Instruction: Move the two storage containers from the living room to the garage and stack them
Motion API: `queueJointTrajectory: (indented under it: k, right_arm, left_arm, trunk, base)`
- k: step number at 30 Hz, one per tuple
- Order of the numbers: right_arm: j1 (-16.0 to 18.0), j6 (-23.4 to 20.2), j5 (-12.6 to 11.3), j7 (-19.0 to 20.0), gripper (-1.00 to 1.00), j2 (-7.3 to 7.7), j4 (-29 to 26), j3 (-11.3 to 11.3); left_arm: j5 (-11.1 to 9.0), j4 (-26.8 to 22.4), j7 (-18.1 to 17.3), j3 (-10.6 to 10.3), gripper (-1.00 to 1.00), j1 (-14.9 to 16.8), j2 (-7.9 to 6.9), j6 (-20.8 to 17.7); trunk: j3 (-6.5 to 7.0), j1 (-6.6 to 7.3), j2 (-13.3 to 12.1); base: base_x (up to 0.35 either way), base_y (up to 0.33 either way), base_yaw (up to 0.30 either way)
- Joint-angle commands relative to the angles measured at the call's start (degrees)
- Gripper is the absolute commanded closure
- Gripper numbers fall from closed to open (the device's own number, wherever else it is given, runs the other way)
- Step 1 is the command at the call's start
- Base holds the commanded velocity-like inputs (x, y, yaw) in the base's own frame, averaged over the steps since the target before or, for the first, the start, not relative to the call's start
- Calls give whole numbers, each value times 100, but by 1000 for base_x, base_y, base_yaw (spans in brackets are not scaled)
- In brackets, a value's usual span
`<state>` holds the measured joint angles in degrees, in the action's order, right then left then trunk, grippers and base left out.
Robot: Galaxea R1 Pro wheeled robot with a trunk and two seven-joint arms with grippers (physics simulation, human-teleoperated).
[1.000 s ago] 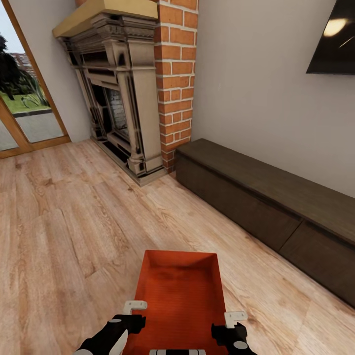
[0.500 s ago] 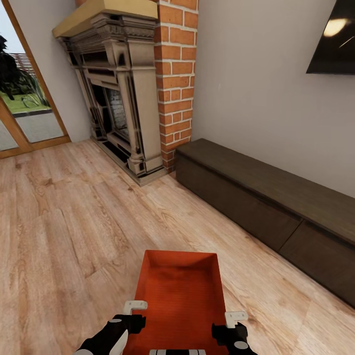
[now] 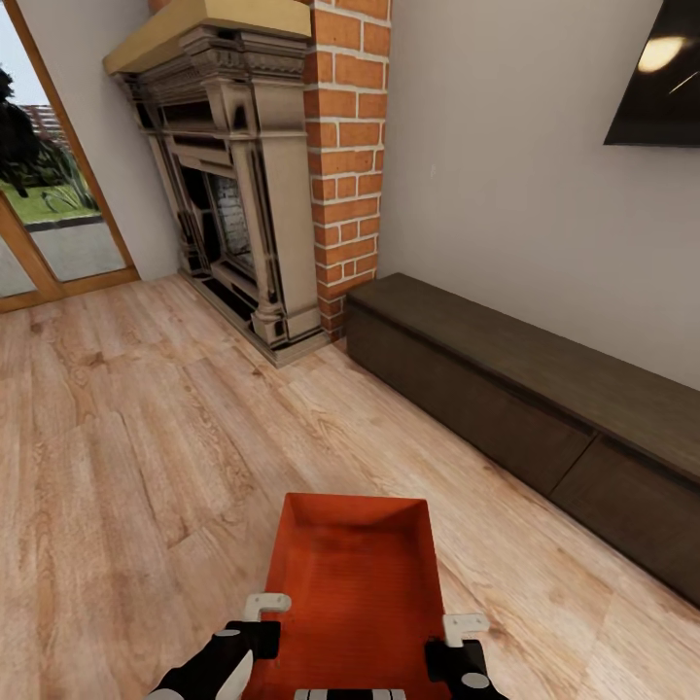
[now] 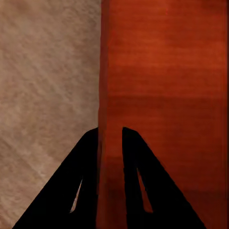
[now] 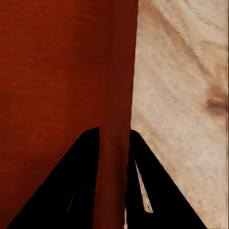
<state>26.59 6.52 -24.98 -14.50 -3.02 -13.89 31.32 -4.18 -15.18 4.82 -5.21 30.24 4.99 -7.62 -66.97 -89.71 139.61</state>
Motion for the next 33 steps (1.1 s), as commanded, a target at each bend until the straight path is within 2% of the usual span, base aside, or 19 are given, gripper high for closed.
queueJointTrajectory:
  k: [1, 22, 33]
  right_arm:
    - [4, 42, -95, -36, 100, 1, 11, 23]
    - [4, 51, -95, -35, 100, 3, 11, 14]
    - [4, 51, -95, -35, 100, 9, 9, 14]
  left_arm:
    - [40, -12, 54, -15, 100, -1, -6, -38]
    - [40, -21, 54, -15, 100, -1, -6, -38]
    - [32, -21, 54, -15, 100, -1, -8, -48]
  trunk:
    - [-4, 1, 1]
    - [-4, 1, 1]
    - [193, 243, -440]
  base:
    - [0, 0, 0]
    - [0, 0, 0]
    - [0, 0, 0]
